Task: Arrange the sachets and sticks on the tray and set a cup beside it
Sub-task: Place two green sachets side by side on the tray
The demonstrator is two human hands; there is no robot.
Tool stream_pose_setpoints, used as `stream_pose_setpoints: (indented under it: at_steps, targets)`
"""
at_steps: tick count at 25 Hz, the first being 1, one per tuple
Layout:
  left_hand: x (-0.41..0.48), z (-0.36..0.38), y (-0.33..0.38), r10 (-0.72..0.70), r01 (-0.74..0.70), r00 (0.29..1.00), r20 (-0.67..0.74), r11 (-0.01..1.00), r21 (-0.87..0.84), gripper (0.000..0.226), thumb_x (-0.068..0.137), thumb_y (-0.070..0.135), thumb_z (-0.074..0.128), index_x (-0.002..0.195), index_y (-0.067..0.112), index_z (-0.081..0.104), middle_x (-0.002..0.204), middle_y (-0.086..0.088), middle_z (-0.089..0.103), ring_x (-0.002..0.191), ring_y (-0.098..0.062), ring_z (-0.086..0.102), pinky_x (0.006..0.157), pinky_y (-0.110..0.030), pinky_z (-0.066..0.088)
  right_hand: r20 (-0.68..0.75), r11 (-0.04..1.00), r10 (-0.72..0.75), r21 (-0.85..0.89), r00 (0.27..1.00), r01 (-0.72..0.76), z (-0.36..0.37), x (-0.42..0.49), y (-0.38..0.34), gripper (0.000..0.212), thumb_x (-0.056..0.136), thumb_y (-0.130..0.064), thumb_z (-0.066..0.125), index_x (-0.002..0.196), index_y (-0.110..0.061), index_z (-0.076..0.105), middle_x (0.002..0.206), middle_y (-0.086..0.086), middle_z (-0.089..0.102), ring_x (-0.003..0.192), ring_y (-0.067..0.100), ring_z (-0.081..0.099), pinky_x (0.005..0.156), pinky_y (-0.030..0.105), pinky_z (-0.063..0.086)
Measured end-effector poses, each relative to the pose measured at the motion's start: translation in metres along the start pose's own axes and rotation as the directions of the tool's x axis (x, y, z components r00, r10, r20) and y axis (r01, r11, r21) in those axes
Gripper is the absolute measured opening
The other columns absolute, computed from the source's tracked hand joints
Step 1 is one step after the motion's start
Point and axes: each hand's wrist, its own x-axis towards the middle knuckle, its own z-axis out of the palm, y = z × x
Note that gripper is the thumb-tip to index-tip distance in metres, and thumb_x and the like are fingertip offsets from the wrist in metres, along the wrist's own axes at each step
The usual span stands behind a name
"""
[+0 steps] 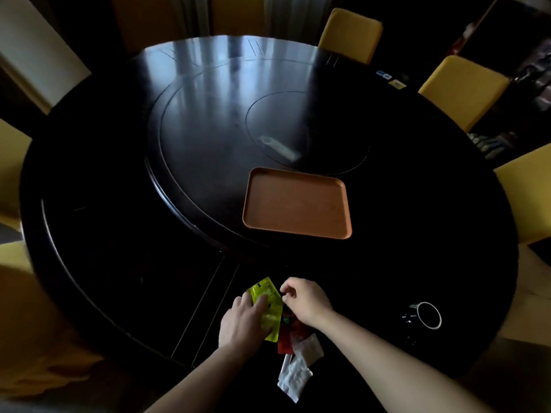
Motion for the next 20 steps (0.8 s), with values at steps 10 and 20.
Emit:
stream_pose_setpoints:
  at_steps: [10, 20]
  targets:
    - [-0.017, -0.002, -0.033, -0.096, 0.066, 0.987, -0.128, 0.973, -0.221, 0.031, 0.077, 0.047, 0.07, 0.098, 0.025, 0.061, 0.1, 0.005, 0.05, 0.093, -0.015, 0.049, 0.068, -0.03, 0.048, 0.373, 0.777, -0.338, -0.407, 0.864, 0.48, 0.018, 0.038, -0.024, 0.064, 0.092, -0.003, 0.057, 0.147, -0.025, 0.033, 0.155, -0.003, 0.03, 0.123, 0.029, 0.053, 0.089, 0.044, 0.054]
    - [-0.039, -0.023, -0.038, -0.463, 0.326, 0.884, -0.062, 0.708, -0.626, 0.025, 0.068, 0.014, 0.085, 0.073, 0.031, 0.068, 0.068, 0.008, 0.07, 0.067, -0.002, 0.065, 0.062, -0.023, 0.051, 0.337, 0.649, -0.406, -0.548, 0.85, 0.528, 0.025, 0.045, -0.019, 0.063, 0.085, -0.001, 0.068, 0.138, -0.01, 0.038, 0.128, 0.014, 0.043, 0.085, 0.031, 0.066, 0.057, 0.038, 0.049]
